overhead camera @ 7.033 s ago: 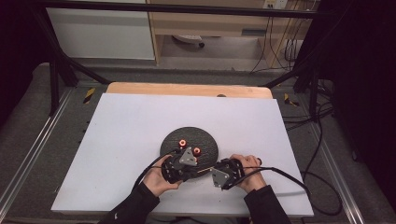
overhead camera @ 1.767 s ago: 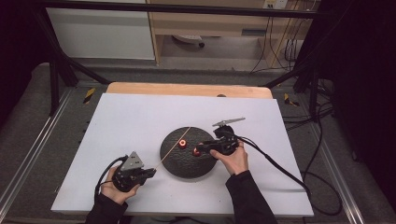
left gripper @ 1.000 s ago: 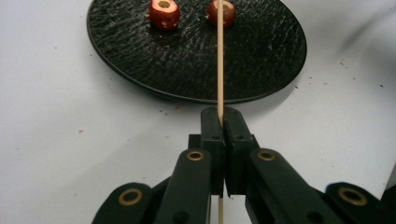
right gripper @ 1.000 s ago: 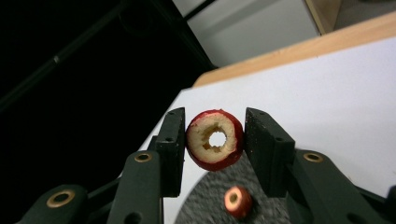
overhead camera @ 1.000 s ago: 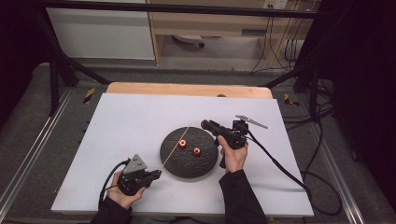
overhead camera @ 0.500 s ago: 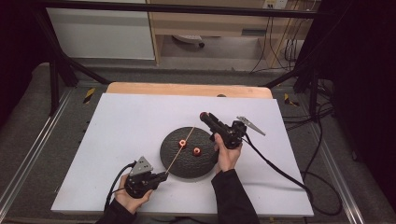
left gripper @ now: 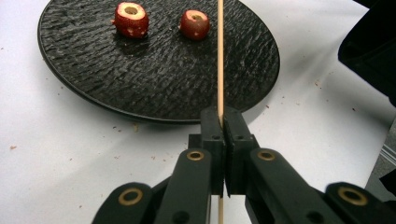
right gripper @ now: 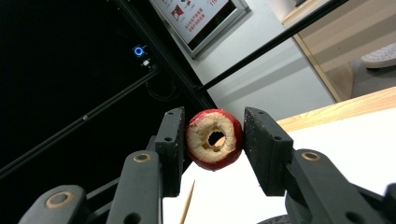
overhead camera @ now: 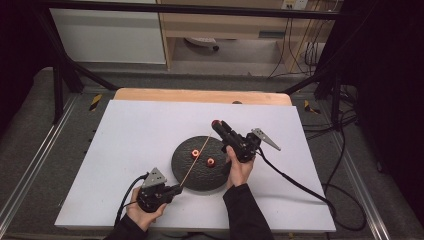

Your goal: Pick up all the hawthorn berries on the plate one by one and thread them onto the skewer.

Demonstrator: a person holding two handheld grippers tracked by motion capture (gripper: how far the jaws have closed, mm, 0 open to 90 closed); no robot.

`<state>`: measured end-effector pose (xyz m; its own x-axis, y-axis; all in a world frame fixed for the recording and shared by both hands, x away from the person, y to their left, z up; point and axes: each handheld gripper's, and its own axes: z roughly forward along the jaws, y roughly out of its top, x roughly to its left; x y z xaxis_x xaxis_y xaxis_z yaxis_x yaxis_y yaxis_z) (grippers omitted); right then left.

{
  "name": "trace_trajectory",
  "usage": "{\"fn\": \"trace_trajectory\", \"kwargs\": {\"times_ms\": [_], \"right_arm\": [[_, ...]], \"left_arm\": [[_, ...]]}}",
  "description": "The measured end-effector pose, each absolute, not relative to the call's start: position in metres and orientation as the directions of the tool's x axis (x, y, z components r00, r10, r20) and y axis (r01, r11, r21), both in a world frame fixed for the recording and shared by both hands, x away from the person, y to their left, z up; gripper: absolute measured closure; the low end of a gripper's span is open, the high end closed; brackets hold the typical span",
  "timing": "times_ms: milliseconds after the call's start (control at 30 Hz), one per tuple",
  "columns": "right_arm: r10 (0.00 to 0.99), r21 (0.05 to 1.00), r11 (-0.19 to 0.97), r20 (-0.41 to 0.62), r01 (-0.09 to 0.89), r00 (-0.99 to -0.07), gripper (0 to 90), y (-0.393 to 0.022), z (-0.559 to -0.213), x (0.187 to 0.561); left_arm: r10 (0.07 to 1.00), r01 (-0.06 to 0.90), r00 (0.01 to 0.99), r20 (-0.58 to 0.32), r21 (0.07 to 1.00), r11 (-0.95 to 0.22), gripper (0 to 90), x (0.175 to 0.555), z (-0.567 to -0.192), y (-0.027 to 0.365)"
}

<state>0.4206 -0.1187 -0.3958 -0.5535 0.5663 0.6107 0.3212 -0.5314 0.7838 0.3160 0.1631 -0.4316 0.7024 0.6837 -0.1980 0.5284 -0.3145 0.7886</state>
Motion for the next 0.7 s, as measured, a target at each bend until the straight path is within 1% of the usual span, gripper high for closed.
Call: {"fn": "trace_trajectory", "kwargs": {"times_ms": [333, 700], "right_arm": [[0.569, 0.786, -0.537, 0.606, 0.307, -0.557, 60.0, -0.1141, -0.4026, 0.4211], [0.552, 0.778, -0.542, 0.614, 0.317, -0.564, 60.1, -0.1115, -0.4054, 0.4190]], "left_arm": [[0.685, 0.538, 0.697, -0.212, 0.786, -0.305, 88.6, 0.3162, -0.4325, 0.1616], [0.685, 0.544, 0.694, -0.224, 0.786, -0.295, 88.6, 0.3167, -0.4327, 0.1599]]}}
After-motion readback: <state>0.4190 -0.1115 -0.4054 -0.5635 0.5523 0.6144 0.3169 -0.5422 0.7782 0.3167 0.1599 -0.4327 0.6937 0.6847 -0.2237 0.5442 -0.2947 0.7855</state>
